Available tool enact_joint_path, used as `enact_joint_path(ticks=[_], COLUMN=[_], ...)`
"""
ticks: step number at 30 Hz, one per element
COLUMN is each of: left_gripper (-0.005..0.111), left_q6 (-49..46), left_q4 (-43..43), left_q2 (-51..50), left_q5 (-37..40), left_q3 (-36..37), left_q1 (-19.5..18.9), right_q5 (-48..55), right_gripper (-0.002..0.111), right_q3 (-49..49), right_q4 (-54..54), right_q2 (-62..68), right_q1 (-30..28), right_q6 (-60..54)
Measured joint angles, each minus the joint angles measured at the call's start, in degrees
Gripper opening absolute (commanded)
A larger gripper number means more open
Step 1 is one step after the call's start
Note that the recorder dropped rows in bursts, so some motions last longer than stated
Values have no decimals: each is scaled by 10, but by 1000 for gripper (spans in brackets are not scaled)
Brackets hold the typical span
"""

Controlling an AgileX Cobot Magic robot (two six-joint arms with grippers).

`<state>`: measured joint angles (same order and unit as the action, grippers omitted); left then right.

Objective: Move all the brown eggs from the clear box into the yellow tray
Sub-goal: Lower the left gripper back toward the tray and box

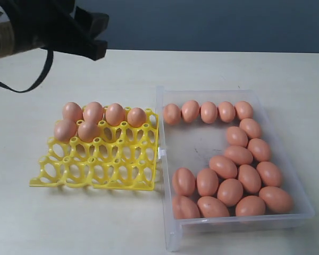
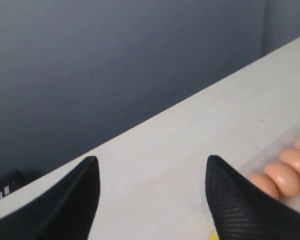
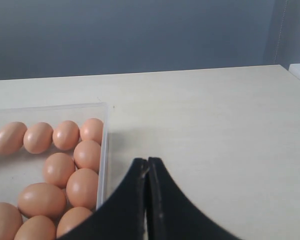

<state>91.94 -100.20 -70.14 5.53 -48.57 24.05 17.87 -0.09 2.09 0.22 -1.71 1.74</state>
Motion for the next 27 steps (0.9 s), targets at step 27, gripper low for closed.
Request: enact_joint_path(ticks=[27], left_gripper=[58], left_q6=[-1058], left_q4=[947], left_q2=[-101], left_q5=[-232], left_q3=[73], left_q1=[81], right_q5=[0], right_gripper=[-1], right_q3=[0], right_q4=[0], right_q2=[0], right_q1=[0], right_q6=[0])
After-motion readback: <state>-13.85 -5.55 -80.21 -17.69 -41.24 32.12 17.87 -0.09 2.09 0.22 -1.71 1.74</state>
